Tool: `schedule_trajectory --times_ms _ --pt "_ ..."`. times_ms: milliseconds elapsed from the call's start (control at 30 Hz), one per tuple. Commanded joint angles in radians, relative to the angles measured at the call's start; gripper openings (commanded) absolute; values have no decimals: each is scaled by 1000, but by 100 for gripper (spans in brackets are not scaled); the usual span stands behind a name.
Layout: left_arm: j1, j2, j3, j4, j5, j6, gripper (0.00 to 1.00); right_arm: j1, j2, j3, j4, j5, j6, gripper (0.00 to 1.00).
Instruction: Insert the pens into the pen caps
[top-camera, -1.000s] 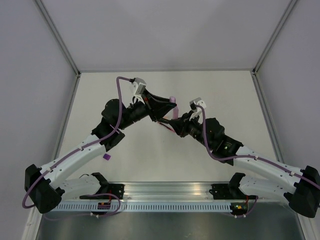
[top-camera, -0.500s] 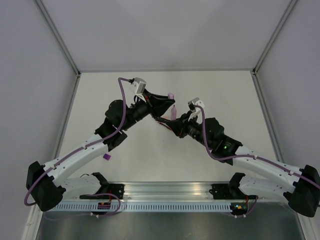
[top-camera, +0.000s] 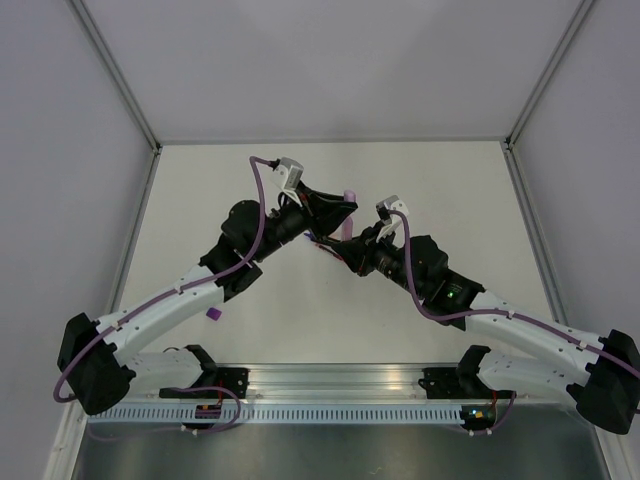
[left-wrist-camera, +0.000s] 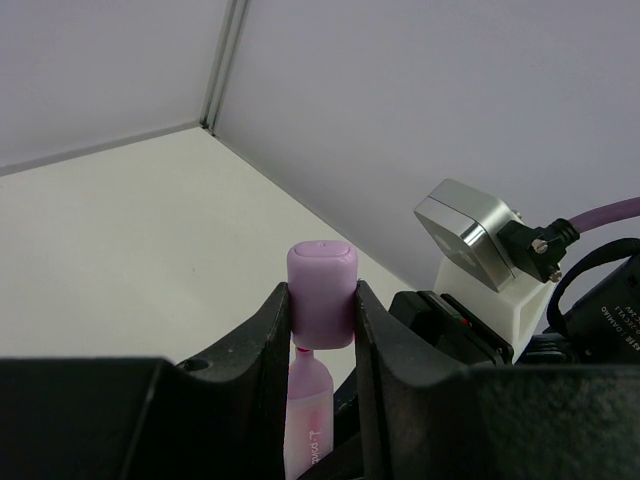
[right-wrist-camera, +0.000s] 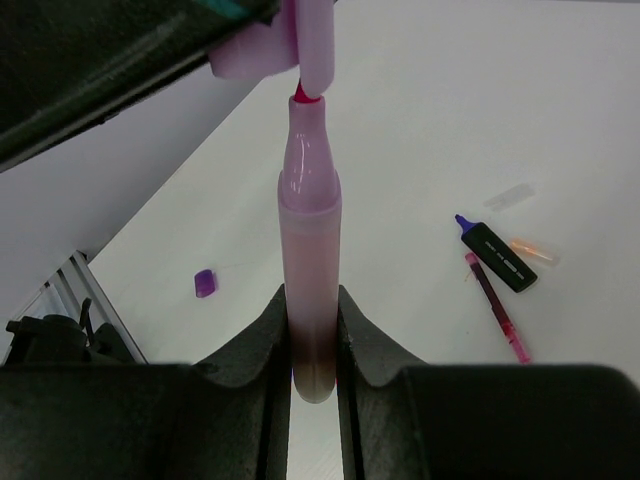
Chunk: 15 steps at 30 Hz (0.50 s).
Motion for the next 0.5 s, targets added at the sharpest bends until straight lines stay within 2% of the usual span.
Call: schedule_trajectory --times_ms 0,467 --pt "-12 9 0 43 -19 -14 2 -1 -6 2 42 -1 12 0" --pt "-46 0 -46 -74 -36 36 2 1 -49 0 4 85 1 0"
